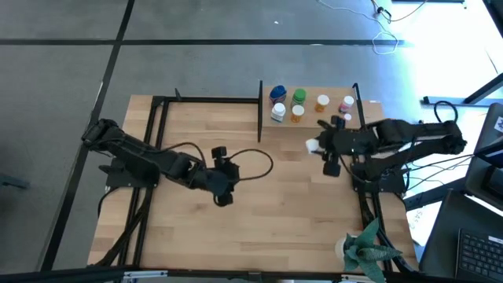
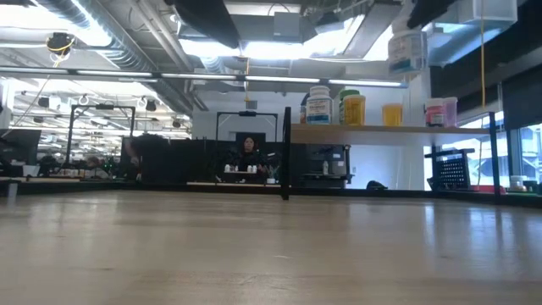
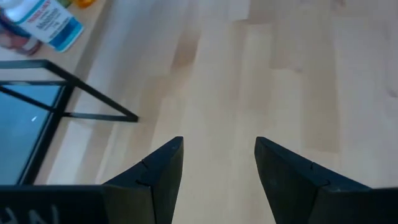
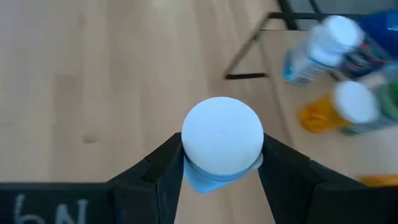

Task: Pick and place medicine bottles onto shelf by color
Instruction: Put the white medicine bottle on the shelf

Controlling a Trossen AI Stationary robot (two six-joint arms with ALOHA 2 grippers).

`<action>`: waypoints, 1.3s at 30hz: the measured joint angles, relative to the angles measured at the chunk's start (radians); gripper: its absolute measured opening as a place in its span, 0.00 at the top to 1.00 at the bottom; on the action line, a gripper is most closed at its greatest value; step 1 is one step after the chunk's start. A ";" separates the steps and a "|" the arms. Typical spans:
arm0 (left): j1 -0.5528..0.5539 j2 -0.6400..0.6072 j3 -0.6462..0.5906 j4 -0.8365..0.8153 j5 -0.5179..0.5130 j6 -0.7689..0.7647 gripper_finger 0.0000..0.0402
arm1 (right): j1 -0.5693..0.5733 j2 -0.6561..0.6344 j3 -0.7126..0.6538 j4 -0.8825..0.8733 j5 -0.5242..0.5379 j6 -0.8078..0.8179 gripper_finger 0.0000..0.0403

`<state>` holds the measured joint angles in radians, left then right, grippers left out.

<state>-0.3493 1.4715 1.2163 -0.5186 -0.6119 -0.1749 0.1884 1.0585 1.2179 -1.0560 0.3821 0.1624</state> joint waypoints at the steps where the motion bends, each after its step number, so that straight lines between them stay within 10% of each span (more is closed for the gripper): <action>1: 0.011 0.000 0.000 0.000 0.000 0.001 0.52 | -0.021 -0.006 0.000 -0.005 0.003 -0.016 0.55; 26: 0.140 0.000 -0.002 0.057 -0.002 0.055 0.52 | -0.750 0.038 0.000 0.043 -0.468 -0.483 0.55; 39: 0.140 0.000 -0.002 0.056 -0.001 0.056 0.52 | -0.899 0.181 0.000 0.090 -0.544 -0.563 0.55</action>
<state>-0.2092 1.4715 1.2148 -0.4622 -0.6132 -0.1192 -0.7109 1.2394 1.2182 -0.9657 -0.1621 -0.4003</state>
